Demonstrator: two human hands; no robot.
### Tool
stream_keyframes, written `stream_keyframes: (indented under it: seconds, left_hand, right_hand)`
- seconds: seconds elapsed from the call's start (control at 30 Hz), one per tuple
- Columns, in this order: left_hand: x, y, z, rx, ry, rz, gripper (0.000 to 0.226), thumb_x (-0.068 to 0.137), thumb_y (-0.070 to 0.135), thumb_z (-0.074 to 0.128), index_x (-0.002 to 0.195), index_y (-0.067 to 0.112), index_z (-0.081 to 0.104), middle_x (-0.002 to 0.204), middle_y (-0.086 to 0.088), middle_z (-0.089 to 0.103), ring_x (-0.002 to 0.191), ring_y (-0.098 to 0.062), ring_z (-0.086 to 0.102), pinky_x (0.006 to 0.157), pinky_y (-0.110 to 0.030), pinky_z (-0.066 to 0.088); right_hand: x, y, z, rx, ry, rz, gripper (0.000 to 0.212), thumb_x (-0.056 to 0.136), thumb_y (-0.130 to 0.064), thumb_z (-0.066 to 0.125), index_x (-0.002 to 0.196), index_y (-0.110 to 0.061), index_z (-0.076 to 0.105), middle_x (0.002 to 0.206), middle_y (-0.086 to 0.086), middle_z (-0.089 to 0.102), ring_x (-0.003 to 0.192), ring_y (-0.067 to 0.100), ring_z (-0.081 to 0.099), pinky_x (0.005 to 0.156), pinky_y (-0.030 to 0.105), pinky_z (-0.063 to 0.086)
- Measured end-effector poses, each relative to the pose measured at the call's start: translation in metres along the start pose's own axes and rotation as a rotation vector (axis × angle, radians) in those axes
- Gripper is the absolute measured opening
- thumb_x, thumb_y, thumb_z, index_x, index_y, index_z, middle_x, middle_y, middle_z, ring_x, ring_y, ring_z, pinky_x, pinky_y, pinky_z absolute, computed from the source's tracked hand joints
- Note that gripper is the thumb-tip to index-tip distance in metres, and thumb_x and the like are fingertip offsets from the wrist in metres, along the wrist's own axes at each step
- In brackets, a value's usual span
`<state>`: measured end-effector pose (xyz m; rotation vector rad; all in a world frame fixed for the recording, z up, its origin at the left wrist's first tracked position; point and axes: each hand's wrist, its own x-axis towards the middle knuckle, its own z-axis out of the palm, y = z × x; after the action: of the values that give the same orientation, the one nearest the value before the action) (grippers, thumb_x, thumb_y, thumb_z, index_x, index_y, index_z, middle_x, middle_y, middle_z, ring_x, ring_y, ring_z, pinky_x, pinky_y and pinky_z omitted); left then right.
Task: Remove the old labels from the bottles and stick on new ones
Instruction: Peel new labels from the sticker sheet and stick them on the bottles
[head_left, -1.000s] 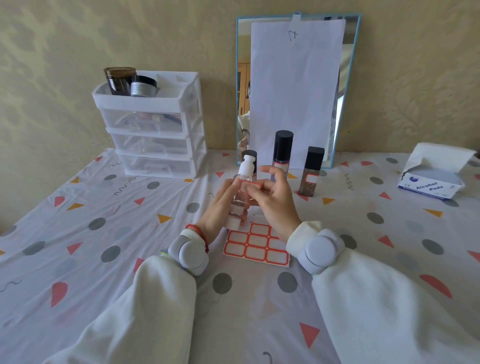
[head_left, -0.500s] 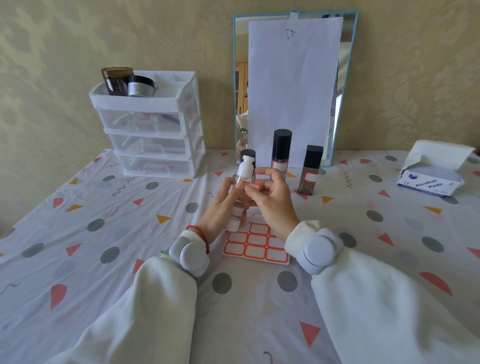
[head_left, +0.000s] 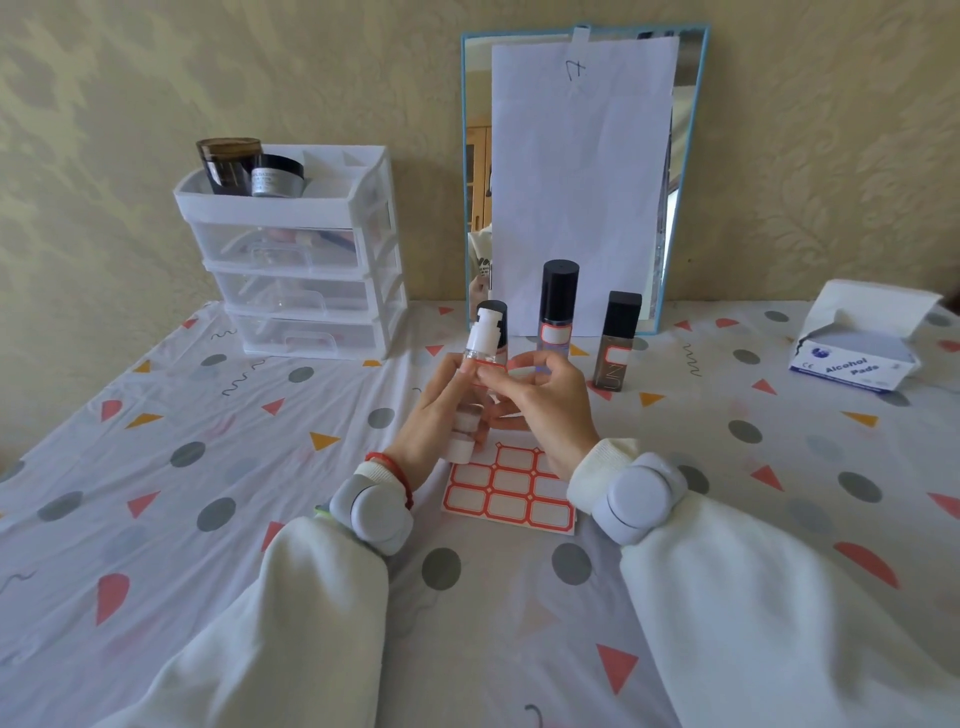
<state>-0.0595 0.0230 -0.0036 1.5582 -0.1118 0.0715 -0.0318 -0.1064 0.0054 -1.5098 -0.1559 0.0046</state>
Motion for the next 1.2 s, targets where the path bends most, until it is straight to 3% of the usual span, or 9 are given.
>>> stream_keyframes:
  seconds: [0.07,0.2,0.33,0.53,0.73,0.97,1.13,1.2]
  left_hand:
    - [0.0,0.0,-0.001,-0.034,-0.005,-0.001,0.035,0.1,0.04,0.038,0.118,0.011,0.047,0.086,-0.017,0.055,0.057,-0.018,0.055,0.048,-0.026,0.047]
    - [0.0,0.0,-0.001,-0.08,-0.025,-0.004,0.034,0.099,0.04,0.037,0.116,0.015,0.053,0.081,-0.015,0.054,0.054,-0.018,0.053,0.047,-0.026,0.047]
    - [0.002,-0.002,-0.002,-0.101,-0.019,-0.026,0.043,0.097,0.044,0.038,0.12,0.011,0.053,0.084,-0.015,0.06,0.059,-0.02,0.058,0.053,-0.029,0.052]
    - [0.005,-0.006,-0.005,-0.088,0.022,-0.012,0.037,0.098,0.043,0.038,0.112,0.016,0.058,0.083,-0.007,0.063,0.064,-0.016,0.058,0.057,-0.027,0.051]
    - [0.004,-0.005,-0.005,-0.098,0.007,-0.002,0.045,0.09,0.049,0.042,0.111,0.013,0.059,0.083,-0.01,0.063,0.065,-0.016,0.059,0.061,-0.028,0.052]
    - [0.005,-0.004,-0.003,-0.002,0.018,-0.002,0.031,0.099,0.036,0.04,0.1,0.015,0.062,0.08,-0.007,0.062,0.069,-0.016,0.057,0.067,-0.031,0.049]
    - [0.005,0.0,-0.003,0.137,0.11,0.082,0.038,0.099,0.033,0.041,0.106,0.001,0.06,0.091,-0.009,0.067,0.081,-0.014,0.064,0.075,-0.027,0.052]
    - [0.006,0.001,-0.004,0.194,0.196,0.14,0.034,0.098,0.03,0.045,0.104,-0.001,0.059,0.094,-0.014,0.064,0.085,-0.019,0.062,0.079,-0.032,0.05]
  right_hand:
    - [0.0,0.0,-0.001,0.002,-0.032,0.038,0.046,0.07,-0.045,0.081,0.102,-0.021,0.057,0.077,-0.006,0.073,0.065,0.011,0.072,0.052,0.017,0.053]
    - [0.001,0.001,-0.004,0.013,-0.113,0.078,0.039,0.072,-0.043,0.079,0.101,-0.021,0.063,0.09,-0.001,0.073,0.072,0.011,0.072,0.057,0.018,0.054]
    - [0.002,-0.001,-0.008,0.135,-0.158,0.143,0.041,0.069,-0.038,0.08,0.101,-0.016,0.071,0.089,0.0,0.075,0.077,0.012,0.071,0.064,0.018,0.053]
    - [0.003,0.002,-0.011,0.151,-0.215,0.184,0.023,0.083,-0.026,0.072,0.105,-0.018,0.072,0.097,-0.002,0.075,0.088,0.012,0.071,0.072,0.022,0.053]
    - [0.004,0.006,-0.008,0.216,-0.192,0.19,0.014,0.087,-0.022,0.069,0.1,-0.018,0.072,0.09,-0.002,0.075,0.08,0.01,0.071,0.073,0.024,0.054]
    - [0.003,0.013,-0.006,0.229,-0.152,0.206,0.013,0.091,-0.007,0.06,0.093,-0.016,0.07,0.082,-0.001,0.074,0.074,0.013,0.07,0.065,0.022,0.055]
    - [0.001,0.017,-0.003,0.076,-0.119,0.148,0.009,0.095,-0.015,0.058,0.098,-0.014,0.066,0.084,0.0,0.072,0.066,0.009,0.069,0.061,0.02,0.054]
    - [0.001,0.019,-0.003,0.001,-0.094,0.163,0.014,0.096,-0.019,0.057,0.104,-0.013,0.066,0.082,-0.001,0.07,0.061,0.006,0.067,0.059,0.017,0.052]
